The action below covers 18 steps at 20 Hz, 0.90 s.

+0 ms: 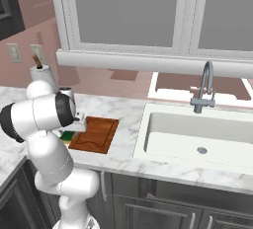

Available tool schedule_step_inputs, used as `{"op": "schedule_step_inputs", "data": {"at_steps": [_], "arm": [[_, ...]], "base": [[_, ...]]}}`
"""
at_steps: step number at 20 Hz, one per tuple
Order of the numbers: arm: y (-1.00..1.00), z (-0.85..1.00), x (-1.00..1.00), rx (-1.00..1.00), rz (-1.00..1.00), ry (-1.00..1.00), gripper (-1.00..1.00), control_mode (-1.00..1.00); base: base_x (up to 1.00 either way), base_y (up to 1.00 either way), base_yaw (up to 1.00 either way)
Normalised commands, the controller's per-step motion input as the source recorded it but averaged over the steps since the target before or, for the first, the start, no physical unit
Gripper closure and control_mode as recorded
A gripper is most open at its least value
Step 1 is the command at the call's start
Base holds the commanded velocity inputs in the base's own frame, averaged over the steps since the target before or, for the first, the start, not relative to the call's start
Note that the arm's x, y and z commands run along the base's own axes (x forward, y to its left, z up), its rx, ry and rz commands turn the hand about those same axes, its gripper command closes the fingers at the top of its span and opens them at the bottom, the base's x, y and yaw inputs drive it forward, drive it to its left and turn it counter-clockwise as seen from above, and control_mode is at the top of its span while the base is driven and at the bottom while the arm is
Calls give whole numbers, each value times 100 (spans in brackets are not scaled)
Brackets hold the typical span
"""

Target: Pick up the sponge from the counter and clean the cutting board by briefly scrubbing or pressing down on the cutting board. Once finished, release the sponge.

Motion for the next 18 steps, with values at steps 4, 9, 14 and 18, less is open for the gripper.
{"op": "schedule_step_inputs", "data": {"at_steps": [4, 9, 14, 18], "arm": [[0, 0, 0, 0, 0, 0, 100, -100], [0, 0, -2, 0, 0, 0, 100, -100], [-1, 12, -3, 0, 0, 0, 100, -100], [-17, 27, -21, 0, 0, 0, 100, -100]], "base": [[0, 0, 0], [0, 0, 0], [0, 0, 0], [0, 0, 0]]}}
